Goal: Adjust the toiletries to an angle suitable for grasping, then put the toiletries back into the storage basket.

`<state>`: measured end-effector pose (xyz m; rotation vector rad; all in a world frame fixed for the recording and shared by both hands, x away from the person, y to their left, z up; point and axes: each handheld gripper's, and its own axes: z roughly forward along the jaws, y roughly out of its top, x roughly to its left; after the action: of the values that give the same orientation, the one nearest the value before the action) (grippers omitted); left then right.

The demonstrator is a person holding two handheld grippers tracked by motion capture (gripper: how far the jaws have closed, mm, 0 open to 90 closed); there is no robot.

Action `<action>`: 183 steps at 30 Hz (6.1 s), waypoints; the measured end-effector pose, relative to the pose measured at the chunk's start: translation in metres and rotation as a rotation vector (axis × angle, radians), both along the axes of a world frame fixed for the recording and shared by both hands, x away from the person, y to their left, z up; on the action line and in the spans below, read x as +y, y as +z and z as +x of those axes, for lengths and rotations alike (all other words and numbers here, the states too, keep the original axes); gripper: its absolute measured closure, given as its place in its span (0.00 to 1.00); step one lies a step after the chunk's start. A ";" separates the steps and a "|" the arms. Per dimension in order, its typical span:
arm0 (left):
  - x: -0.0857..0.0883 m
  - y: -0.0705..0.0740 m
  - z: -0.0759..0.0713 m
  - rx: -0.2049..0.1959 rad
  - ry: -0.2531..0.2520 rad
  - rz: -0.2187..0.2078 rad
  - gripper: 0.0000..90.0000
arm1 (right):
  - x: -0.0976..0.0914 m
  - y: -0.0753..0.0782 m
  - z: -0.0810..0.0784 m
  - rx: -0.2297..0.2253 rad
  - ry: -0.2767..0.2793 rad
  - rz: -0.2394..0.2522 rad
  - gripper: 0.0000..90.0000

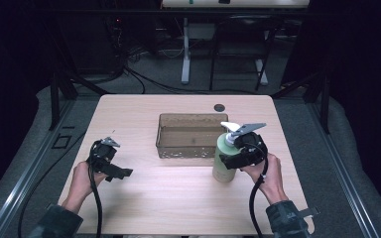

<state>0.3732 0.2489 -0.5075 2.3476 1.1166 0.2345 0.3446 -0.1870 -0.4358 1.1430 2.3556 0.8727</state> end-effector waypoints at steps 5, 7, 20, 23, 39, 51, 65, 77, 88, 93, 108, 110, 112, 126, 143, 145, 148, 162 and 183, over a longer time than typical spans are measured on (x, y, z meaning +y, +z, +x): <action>0.000 0.000 0.000 0.002 -0.006 0.006 0.00 | -0.002 0.000 0.002 -0.004 -0.014 -0.001 0.13; 0.000 0.000 0.000 0.005 -0.007 0.003 0.00 | -0.002 0.000 0.002 -0.003 -0.022 0.001 0.13; -0.001 0.000 0.000 0.003 -0.009 0.007 0.00 | -0.012 0.002 0.001 0.002 0.024 0.018 0.04; -0.001 -0.001 0.000 0.004 -0.010 0.007 0.00 | -0.018 0.004 0.000 0.037 0.036 0.026 0.02; -0.001 -0.001 0.000 0.011 -0.014 0.013 0.00 | -0.051 0.020 -0.006 0.095 0.028 0.005 0.00; -0.002 -0.002 0.000 0.014 -0.018 0.021 0.00 | -0.058 0.030 0.004 0.173 0.044 -0.068 0.00; -0.003 -0.002 0.000 0.016 -0.020 0.020 0.00 | -0.049 0.045 0.018 0.235 0.097 -0.132 0.00; -0.003 -0.002 0.000 0.016 -0.022 0.019 0.00 | -0.039 0.062 0.024 0.227 0.139 -0.109 0.00; -0.003 -0.002 0.000 0.020 -0.025 0.020 0.00 | -0.030 0.072 0.030 0.217 0.159 -0.095 0.00; -0.003 -0.003 0.000 0.019 -0.024 0.023 0.00 | -0.026 0.076 0.033 0.218 0.167 -0.104 0.00; -0.003 -0.003 0.000 0.024 -0.029 0.025 0.00 | -0.007 0.094 0.044 0.211 0.219 -0.128 0.35; -0.003 -0.003 0.000 0.026 -0.031 0.027 0.00 | -0.005 0.096 0.045 0.208 0.231 -0.135 0.41; -0.004 -0.004 0.000 0.026 -0.032 0.029 0.00 | -0.003 0.098 0.046 0.215 0.237 -0.142 0.49; -0.004 -0.004 0.000 0.033 -0.039 0.033 0.00 | 0.007 0.100 0.050 0.231 0.268 -0.188 0.69; -0.004 -0.005 0.001 0.038 -0.043 0.039 0.00 | 0.009 0.104 0.049 0.226 0.274 -0.217 0.70; -0.005 -0.005 0.001 0.037 -0.041 0.040 0.00 | 0.009 0.108 0.048 0.213 0.273 -0.213 0.70; -0.005 -0.005 0.000 0.039 -0.044 0.045 0.00 | 0.008 0.111 0.046 0.211 0.271 -0.213 0.70; -0.005 -0.005 0.001 0.042 -0.047 0.045 0.00 | 0.008 0.126 0.041 0.210 0.284 -0.229 0.70; -0.006 -0.006 0.001 0.045 -0.053 0.052 0.00 | 0.013 0.141 0.040 0.205 0.308 -0.237 0.70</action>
<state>0.3739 0.2429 -0.5134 2.4362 1.0799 0.1945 0.3846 -0.1736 -0.2945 0.8222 2.7660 0.5674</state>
